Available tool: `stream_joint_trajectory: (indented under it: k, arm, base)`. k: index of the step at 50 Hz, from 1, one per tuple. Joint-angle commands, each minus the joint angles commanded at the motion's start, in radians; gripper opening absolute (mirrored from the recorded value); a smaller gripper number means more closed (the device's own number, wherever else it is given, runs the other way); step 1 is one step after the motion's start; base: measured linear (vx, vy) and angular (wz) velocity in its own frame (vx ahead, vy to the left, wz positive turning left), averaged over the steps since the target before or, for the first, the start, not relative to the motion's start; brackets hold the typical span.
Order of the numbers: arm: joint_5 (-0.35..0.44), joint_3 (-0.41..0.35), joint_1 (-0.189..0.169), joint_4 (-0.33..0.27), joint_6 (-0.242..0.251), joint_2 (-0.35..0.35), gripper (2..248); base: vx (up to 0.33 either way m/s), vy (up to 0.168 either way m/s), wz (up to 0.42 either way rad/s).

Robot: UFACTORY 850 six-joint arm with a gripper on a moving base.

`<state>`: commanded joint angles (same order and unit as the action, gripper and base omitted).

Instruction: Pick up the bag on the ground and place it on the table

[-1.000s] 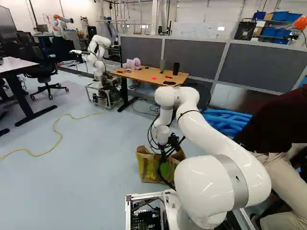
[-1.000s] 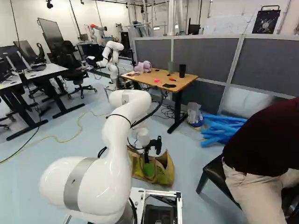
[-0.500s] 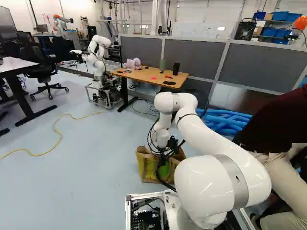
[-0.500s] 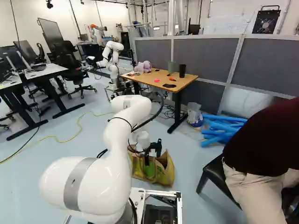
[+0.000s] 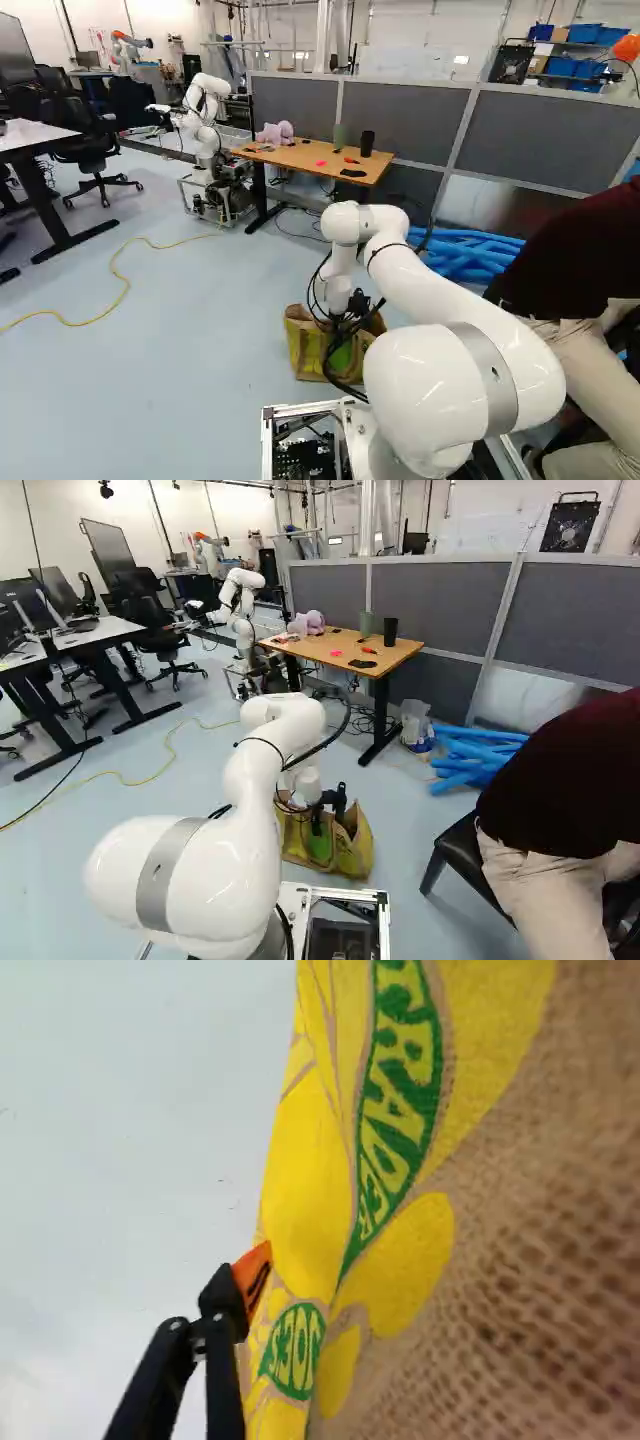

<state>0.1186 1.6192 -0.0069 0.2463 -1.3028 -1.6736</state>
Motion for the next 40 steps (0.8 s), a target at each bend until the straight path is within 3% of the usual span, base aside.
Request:
stream_joint_trajectory:
  k: [4, 5, 9, 10, 15, 16, 20, 21, 40]
  arm:
    - [0.000, 0.001, 0.000, 0.000, 0.000, -0.001, 163]
    - [0.000, 0.001, 0.000, 0.000, 0.000, -0.001, 125]
    - [0.000, 0.001, 0.000, 0.000, 0.000, -0.001, 125]
    - [0.000, 0.001, 0.000, 0.000, 0.000, -0.001, 89]
    - [0.000, 0.001, 0.000, 0.000, 0.000, -0.001, 89]
    - [0.000, 0.001, 0.000, 0.000, 0.000, -0.001, 54]
    - [0.000, -0.002, 0.000, 0.000, 0.000, 0.002, 54]
    - [0.000, -0.004, 0.000, 0.000, 0.000, 0.004, 23]
    - [0.000, -0.072, 0.000, 0.000, 0.000, 0.070, 22]
  base:
    - [0.000, 0.000, 0.000]
    - [0.000, 0.000, 0.000]
    - [0.000, 0.000, 0.000]
    - [0.000, 0.000, 0.000]
    - [0.000, 0.000, 0.000]
    - [0.000, 0.000, 0.000]
    - [0.000, 0.000, 0.000]
    - [0.000, 0.000, 0.000]
    - [0.000, 0.000, 0.000]
